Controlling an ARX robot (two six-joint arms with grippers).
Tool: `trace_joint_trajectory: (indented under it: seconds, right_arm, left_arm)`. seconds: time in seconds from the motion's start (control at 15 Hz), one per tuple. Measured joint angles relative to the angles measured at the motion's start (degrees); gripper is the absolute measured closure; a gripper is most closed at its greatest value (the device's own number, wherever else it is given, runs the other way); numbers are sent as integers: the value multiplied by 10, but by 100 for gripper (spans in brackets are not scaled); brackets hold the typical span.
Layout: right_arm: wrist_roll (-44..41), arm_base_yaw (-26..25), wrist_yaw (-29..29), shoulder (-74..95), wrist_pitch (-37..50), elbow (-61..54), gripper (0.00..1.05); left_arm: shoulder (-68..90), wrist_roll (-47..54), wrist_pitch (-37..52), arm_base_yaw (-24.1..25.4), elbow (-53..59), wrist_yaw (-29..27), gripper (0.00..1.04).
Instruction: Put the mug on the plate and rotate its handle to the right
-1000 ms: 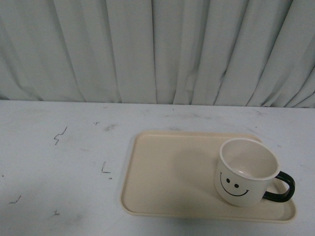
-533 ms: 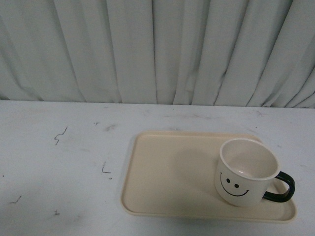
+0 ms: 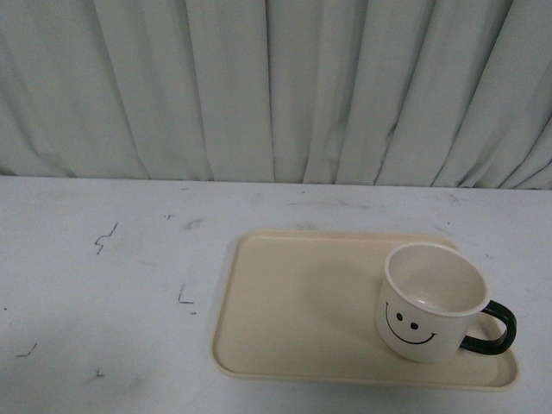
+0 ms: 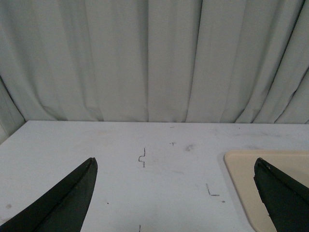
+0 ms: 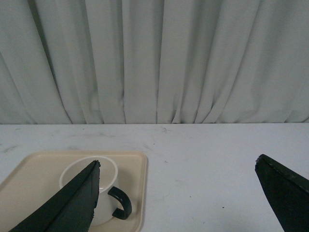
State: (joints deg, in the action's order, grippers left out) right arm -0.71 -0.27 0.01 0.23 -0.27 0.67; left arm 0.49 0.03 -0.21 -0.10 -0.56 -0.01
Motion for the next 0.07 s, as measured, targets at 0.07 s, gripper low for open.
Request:
trace_joint_trajectory:
  seconds: [0.07]
  right_arm:
    - [0,0,0,0,0,0,6]
  left_arm:
    - [0,0,0,0,0,0,7]
